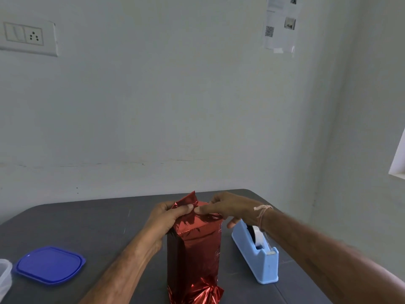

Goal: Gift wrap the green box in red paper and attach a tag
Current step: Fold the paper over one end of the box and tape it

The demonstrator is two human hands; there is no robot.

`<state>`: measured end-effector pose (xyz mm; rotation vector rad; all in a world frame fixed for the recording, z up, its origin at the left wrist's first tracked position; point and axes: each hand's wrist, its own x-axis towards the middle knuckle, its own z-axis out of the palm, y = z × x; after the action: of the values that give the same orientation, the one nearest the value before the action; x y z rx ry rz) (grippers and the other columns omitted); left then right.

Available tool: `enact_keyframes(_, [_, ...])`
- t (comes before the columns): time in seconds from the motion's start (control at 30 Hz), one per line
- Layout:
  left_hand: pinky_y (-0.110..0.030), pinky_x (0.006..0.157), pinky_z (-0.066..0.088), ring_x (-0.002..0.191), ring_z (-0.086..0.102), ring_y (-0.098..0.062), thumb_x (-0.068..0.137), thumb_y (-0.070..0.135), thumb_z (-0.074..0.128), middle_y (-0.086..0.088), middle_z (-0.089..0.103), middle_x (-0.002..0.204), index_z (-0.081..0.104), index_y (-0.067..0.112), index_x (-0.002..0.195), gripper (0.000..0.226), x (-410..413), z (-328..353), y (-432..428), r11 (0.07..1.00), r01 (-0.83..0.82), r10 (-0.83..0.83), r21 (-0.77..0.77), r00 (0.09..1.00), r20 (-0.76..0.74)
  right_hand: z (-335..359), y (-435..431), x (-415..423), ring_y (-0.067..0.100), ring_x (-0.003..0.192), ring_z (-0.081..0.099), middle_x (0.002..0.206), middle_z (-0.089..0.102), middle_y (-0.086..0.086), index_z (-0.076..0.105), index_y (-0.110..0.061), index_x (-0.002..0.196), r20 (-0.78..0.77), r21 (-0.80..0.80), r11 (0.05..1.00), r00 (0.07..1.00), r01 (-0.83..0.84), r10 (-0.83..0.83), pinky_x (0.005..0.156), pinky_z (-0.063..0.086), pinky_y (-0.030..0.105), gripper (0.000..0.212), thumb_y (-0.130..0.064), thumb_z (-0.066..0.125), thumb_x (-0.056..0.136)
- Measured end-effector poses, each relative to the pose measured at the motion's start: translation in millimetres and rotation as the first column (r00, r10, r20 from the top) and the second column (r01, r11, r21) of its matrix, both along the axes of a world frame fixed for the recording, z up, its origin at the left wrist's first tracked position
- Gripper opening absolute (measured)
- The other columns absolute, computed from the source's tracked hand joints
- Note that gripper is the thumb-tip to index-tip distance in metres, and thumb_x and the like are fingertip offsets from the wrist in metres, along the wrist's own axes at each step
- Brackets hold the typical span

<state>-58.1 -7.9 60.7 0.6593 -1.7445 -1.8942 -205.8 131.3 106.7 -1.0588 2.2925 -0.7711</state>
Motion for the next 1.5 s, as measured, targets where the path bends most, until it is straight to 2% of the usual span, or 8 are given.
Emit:
enact_keyframes(0.37, [-0.016,0.049,0.052,0.057,0.072,-0.011,0.083,0.015,0.083,-0.009,0.078,0.076,0.077,0.002,0.095,0.019,3,1,6,0.997,-0.069,0.069,-0.027,0.998,-0.004,-16,16,9,0.013,0.084,0.067,0.104,0.070,-0.001,0.065,-0.015,0.111,0.243,-0.247,0.959,0.967,0.138,-0.077,0.064,0.059,0.027,0.039,-0.047,0.074,0.090])
enact_keyframes(0.5, [-0.015,0.047,0.050,0.054,0.071,-0.008,0.083,0.012,0.083,-0.008,0.077,0.073,0.075,-0.001,0.094,0.018,5,3,11,0.994,-0.109,0.108,-0.031,0.994,-0.021,-28,30,20,0.014,0.091,0.071,0.116,0.073,0.005,0.063,-0.016,0.118,0.381,-0.403,0.883,0.921,0.242,-0.078,0.066,0.059,0.028,0.053,-0.054,0.077,0.085])
enact_keyframes(0.7, [-0.020,0.051,0.053,0.059,0.073,-0.012,0.081,0.024,0.085,-0.008,0.079,0.079,0.076,0.006,0.096,0.025,11,9,4,0.988,-0.087,0.100,-0.130,0.990,0.099,-51,29,31,0.031,0.106,0.072,0.119,0.068,0.016,0.060,-0.009,0.120,0.516,-0.446,0.825,0.853,0.348,-0.080,0.078,0.065,0.048,0.062,-0.037,0.090,0.074])
enact_keyframes(0.93, [-0.025,0.058,0.055,0.066,0.075,-0.015,0.084,0.029,0.083,-0.006,0.079,0.078,0.077,0.009,0.100,0.027,20,5,3,0.982,-0.121,0.135,-0.147,0.987,0.090,-48,12,22,0.035,0.105,0.074,0.114,0.074,0.021,0.052,-0.006,0.124,0.571,-0.472,0.793,0.819,0.385,-0.058,0.084,0.063,0.050,0.061,-0.026,0.088,0.078])
enact_keyframes(1.13, [-0.018,0.049,0.050,0.052,0.070,-0.007,0.086,0.019,0.080,-0.002,0.076,0.065,0.076,0.007,0.094,0.016,19,1,15,0.979,-0.191,0.192,-0.075,0.981,0.006,-67,30,18,0.024,0.101,0.071,0.116,0.068,0.013,0.060,-0.010,0.118,0.500,-0.545,0.732,0.859,0.410,-0.109,0.072,0.064,0.036,0.045,-0.032,0.082,0.086])
enact_keyframes(1.27, [-0.014,0.043,0.048,0.048,0.068,-0.004,0.086,0.016,0.079,0.003,0.073,0.059,0.075,0.006,0.094,0.013,20,0,16,0.980,-0.196,0.196,-0.044,0.980,-0.017,-99,77,-3,0.013,0.082,0.069,0.100,0.073,0.002,0.072,-0.017,0.097,0.232,-0.586,0.638,0.858,0.500,-0.459,0.069,0.062,0.034,0.016,-0.031,0.076,0.091])
enact_keyframes(1.4, [-0.014,0.041,0.047,0.045,0.066,-0.003,0.086,0.014,0.080,0.003,0.072,0.057,0.075,0.004,0.099,0.018,17,-3,16,0.978,-0.208,0.207,-0.033,0.978,-0.030,-124,114,-32,0.019,0.094,0.068,0.108,0.071,0.004,0.074,-0.019,0.093,0.018,-0.424,0.661,0.735,0.619,-0.678,0.089,0.058,0.043,0.014,-0.033,0.069,0.094])
enact_keyframes(1.5, [-0.014,0.042,0.048,0.046,0.066,-0.004,0.085,0.015,0.081,0.000,0.073,0.063,0.075,0.002,0.104,0.024,14,-4,16,0.975,-0.217,0.216,-0.041,0.976,-0.029,-127,121,-40,0.024,0.089,0.067,0.102,0.068,0.010,0.069,-0.010,0.090,0.141,-0.242,0.730,0.768,0.639,-0.625,0.075,0.063,0.039,0.023,-0.031,0.067,0.097])
